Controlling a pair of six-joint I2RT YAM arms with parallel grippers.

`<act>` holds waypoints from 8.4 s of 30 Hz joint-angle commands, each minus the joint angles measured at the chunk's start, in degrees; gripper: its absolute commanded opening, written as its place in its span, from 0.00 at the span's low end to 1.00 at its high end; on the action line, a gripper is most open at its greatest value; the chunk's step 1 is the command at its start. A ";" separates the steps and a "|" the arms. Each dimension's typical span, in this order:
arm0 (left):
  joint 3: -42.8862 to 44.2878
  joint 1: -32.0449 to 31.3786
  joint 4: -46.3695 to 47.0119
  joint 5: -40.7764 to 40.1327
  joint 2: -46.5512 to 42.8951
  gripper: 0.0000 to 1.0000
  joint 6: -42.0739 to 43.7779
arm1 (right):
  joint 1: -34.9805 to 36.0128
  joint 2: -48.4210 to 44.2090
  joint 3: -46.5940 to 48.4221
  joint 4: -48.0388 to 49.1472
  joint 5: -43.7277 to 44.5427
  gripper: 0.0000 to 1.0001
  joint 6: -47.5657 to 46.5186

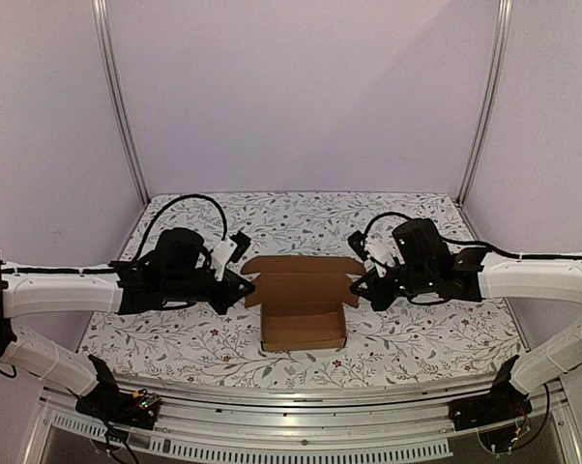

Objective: Fold the paper box

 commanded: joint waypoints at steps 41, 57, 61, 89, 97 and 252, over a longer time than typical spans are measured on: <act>9.01 -11.56 -4.13 -26.72 9.58 0.00 -19.47 | 18.26 13.48 9.16 -0.86 44.76 0.00 36.14; 10.28 -16.51 -6.25 -33.35 12.39 0.00 -26.80 | 19.88 13.32 5.49 -1.87 44.91 0.00 39.48; 11.11 -17.49 -7.43 -34.43 13.86 0.00 -28.43 | 20.75 13.63 5.38 -1.96 45.76 0.00 40.00; 11.13 -30.45 -12.72 -46.99 21.65 0.00 -39.34 | 28.00 12.74 -2.17 -1.72 53.42 0.00 47.81; 10.63 -32.86 -13.74 -50.48 23.96 0.00 -43.36 | 29.58 12.88 -4.21 -1.75 54.53 0.00 50.54; -0.35 -6.85 -5.85 -13.42 4.39 0.68 -29.51 | 16.19 12.33 19.24 -15.97 21.62 0.16 13.73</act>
